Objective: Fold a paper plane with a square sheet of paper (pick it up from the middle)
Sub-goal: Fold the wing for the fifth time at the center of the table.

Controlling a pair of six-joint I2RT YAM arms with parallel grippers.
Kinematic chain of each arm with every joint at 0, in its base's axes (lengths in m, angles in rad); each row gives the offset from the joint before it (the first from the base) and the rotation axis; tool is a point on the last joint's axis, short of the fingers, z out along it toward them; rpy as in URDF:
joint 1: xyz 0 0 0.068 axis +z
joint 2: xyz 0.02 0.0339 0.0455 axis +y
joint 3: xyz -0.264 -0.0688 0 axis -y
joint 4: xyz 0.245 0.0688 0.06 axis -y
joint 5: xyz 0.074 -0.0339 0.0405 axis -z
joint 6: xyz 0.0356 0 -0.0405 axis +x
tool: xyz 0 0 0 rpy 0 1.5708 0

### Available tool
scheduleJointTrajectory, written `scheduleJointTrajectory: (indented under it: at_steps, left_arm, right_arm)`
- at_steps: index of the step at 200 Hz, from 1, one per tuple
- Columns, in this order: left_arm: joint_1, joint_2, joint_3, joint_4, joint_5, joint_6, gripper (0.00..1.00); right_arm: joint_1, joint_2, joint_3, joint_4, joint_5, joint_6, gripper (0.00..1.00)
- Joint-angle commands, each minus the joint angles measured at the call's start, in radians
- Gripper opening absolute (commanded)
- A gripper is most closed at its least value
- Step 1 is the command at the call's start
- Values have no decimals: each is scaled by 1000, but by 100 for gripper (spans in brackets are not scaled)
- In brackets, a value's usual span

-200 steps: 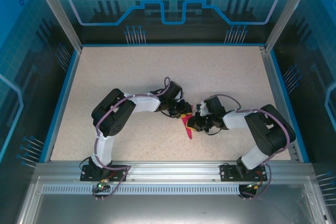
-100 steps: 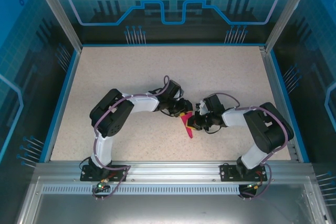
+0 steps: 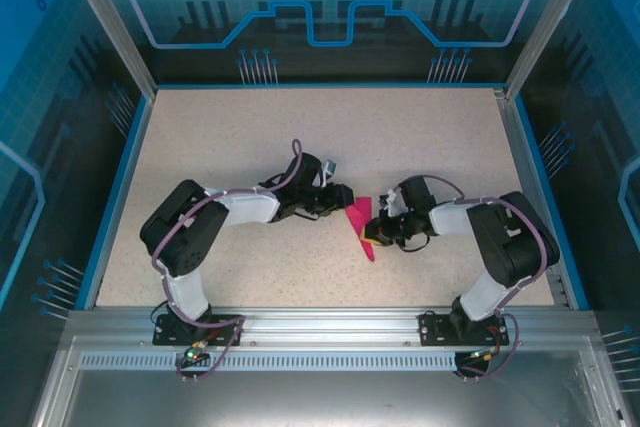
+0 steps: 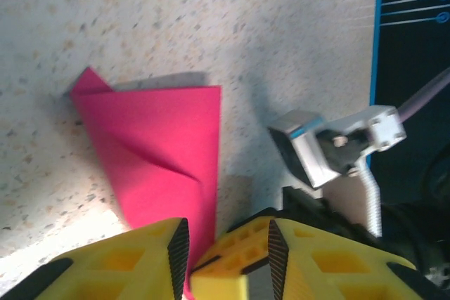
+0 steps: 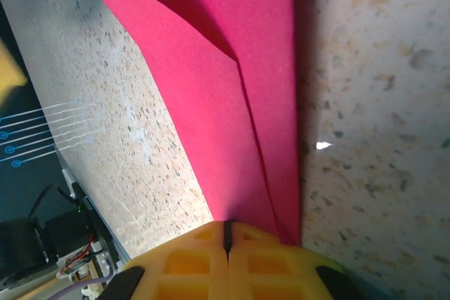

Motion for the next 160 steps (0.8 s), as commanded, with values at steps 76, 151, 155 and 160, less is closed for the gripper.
scheduleJointTrajectory:
  at_steps: [76, 151, 155, 160]
  left_arm:
    - [-5, 37, 53, -125, -129, -29, 57]
    - [2, 108, 167, -235, -65, -30, 56]
    - [2, 111, 173, -249, -67, -30, 55]
    - [3, 116, 182, -268, -68, -30, 54]
  right_arm:
    - [-41, 11, 8, -110, 5, -100, 9]
    - [-39, -39, 10, -68, -36, -116, 16]
    - [-39, -48, 12, -68, -37, -118, 17]
    - [-37, -58, 14, -68, -35, -119, 17]
